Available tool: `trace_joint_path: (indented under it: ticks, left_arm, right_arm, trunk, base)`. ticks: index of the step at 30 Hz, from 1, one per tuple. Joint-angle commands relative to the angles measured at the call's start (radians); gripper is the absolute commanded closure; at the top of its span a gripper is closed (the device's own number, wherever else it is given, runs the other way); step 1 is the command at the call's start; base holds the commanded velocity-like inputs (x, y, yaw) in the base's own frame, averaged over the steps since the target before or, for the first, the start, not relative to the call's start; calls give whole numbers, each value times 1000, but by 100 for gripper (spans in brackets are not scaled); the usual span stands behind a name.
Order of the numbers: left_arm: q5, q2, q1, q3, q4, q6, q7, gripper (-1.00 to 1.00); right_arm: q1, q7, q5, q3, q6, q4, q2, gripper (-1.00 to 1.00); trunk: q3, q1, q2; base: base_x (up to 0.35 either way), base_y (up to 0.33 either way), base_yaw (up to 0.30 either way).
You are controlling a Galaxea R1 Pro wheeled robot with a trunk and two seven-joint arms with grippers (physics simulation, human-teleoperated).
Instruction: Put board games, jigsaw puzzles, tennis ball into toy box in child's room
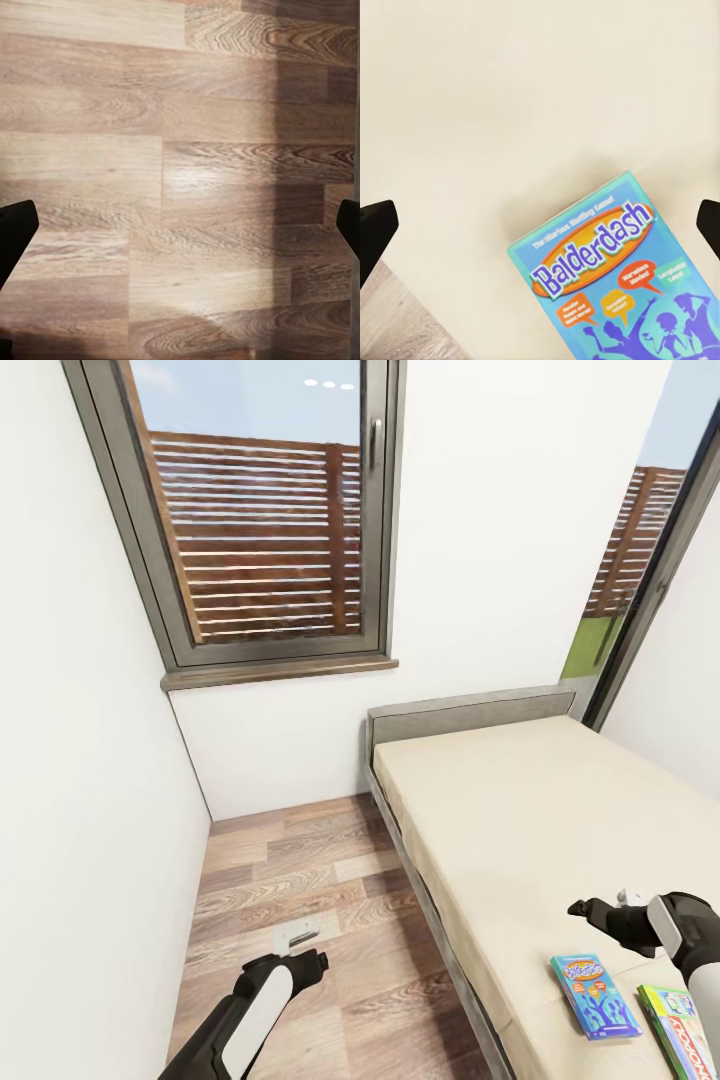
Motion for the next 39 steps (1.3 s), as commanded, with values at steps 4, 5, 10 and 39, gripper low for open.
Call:
trace_joint_path:
  ticks: [4, 5, 10, 39]
  left_arm:
    - [10, 1, -2, -2, 0, 0, 9, -100]
    - [10, 1, -2, -2, 0, 0, 9, -100]
    - [10, 1, -3, -2, 1, 0, 9, -100]
    - [9, 0, -4, -2, 8, -1, 9, -100]
  right_arm:
    - [-1, -1, -5, -3, 5, -1, 0, -100]
    - [-1, -1, -5, -3, 5, -1, 0, -100]
    - [-1, -1, -4, -3, 5, -1, 0, -100]
    - [1, -2, -3, -3, 5, -1, 0, -100]
  trunk:
    - [-1, 0, -1]
    - [-1, 0, -1]
    - [-1, 0, -1]
    - [-17, 0, -1]
  base:
    - [0, 0, 0]
    - [0, 0, 0]
    - [0, 0, 0]
    - [0, 0, 0]
